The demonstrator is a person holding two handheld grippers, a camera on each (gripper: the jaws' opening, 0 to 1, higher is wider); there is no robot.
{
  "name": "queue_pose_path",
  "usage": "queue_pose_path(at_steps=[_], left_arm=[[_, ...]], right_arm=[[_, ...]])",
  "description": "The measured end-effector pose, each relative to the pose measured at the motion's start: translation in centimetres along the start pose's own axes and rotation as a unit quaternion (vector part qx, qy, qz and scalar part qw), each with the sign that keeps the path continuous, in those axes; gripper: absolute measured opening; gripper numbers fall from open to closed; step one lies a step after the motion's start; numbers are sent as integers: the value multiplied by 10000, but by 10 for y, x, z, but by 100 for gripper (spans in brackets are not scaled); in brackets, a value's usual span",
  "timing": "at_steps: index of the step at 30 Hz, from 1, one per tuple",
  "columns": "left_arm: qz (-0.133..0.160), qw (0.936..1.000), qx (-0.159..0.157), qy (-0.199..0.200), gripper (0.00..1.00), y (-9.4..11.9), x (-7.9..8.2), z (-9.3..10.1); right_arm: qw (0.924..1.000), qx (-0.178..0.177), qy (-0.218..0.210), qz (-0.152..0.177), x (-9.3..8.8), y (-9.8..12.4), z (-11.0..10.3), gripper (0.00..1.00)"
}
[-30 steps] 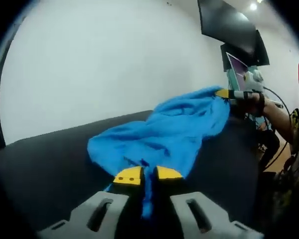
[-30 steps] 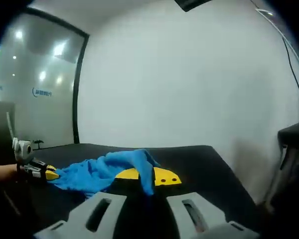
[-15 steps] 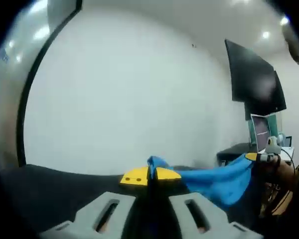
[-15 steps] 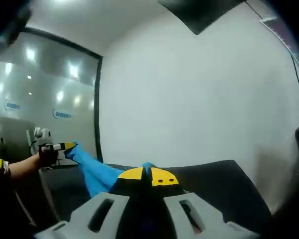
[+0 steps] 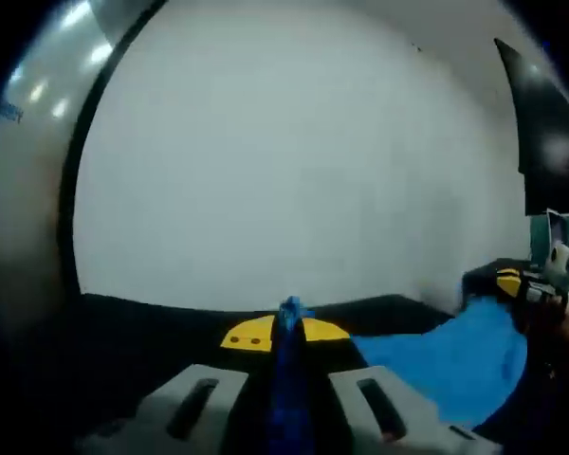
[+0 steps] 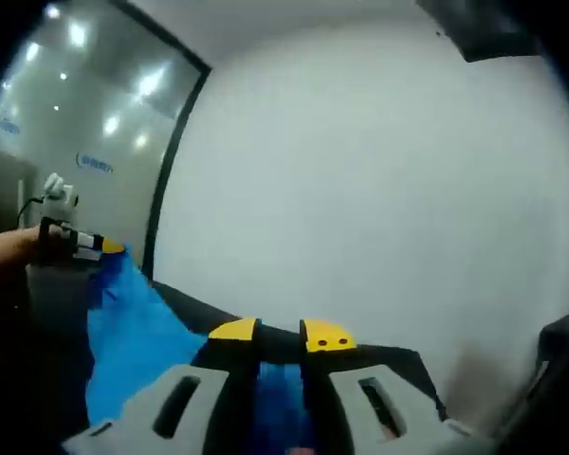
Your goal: Spread out the cloth and fold it
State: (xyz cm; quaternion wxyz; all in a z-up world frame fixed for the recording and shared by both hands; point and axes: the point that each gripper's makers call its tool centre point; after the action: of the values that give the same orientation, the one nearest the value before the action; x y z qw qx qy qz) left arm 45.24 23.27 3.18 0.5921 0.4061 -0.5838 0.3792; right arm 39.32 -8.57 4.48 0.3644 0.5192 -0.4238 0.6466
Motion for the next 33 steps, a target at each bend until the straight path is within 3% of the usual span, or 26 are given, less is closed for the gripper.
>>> queue_pose_path(at_steps=[2,4,7,9,12,15,17,19,20,21,22,23,25,28,30,31,33], left_arm=[[-258,9993,-286,19,18,7,-29,16],[-318,9987,-394,-39,22,16,-44,26],[-320,9922,-1081,-528,24,34,-56,63],[-594,9793,-1719,-886,27,49,-75,99],[-1005,9540,-2597,-1110,33,70,-106,155],[-1297,9404,-2962,-1053,36,76,-132,202],[-1221,9320,-3124,-1377,38,74,-144,230],[-1006,9330,-2894,-1890,37,61,-152,242],[-966,9369,-2619,-2105,34,49,-157,242],[-1155,9444,-2374,-1960,26,44,-165,238],[-1409,9426,-2368,-1888,11,40,-173,236],[-1571,9458,-2334,-1620,3,36,-174,233],[-1321,9616,-2335,-575,1,28,-150,225],[-933,9713,-2129,510,1,20,-105,194],[-635,9725,-2036,932,1,17,-77,173],[-578,9733,-1972,1019,1,17,-68,163],[-429,9799,-1722,909,1,15,-55,144]], right_arm=[[9995,-12,133,-282,-16,8,6,20],[9979,-130,-130,-616,-32,21,16,20],[9965,488,-217,-639,-39,44,-5,20],[9927,829,-131,-864,-51,59,-21,23],[9944,714,-138,-764,-54,68,-22,23],[9965,539,-321,-554,-45,68,-16,23],[9971,480,-349,-481,-40,67,-14,23],[9972,474,-331,-465,-37,66,-14,23],[9972,493,-306,-468,-36,66,-14,23],[9972,517,-279,-468,-35,67,-15,23],[9972,537,-261,-461,-34,69,-17,23],[9971,555,-246,-456,-33,71,-17,23],[9972,566,-235,-425,-29,75,-15,23],[9978,518,-207,-361,-24,83,-9,23],[9959,675,-490,-339,-23,87,-15,22],[9924,972,-685,-328,-23,90,-27,22],[9736,2055,-816,-574,-30,101,-70,23]])
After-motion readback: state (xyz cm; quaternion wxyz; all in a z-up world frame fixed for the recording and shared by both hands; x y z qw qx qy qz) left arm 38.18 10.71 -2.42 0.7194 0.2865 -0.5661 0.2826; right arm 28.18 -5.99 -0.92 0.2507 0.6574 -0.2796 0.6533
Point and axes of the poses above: the point that each gripper's makers call its tool centre point, and the gripper's own axes: y roughly backward along the fingers, z roughly to its right, x roughly out of its top, and after that the axes turned 2 degrees about -y, right-handed
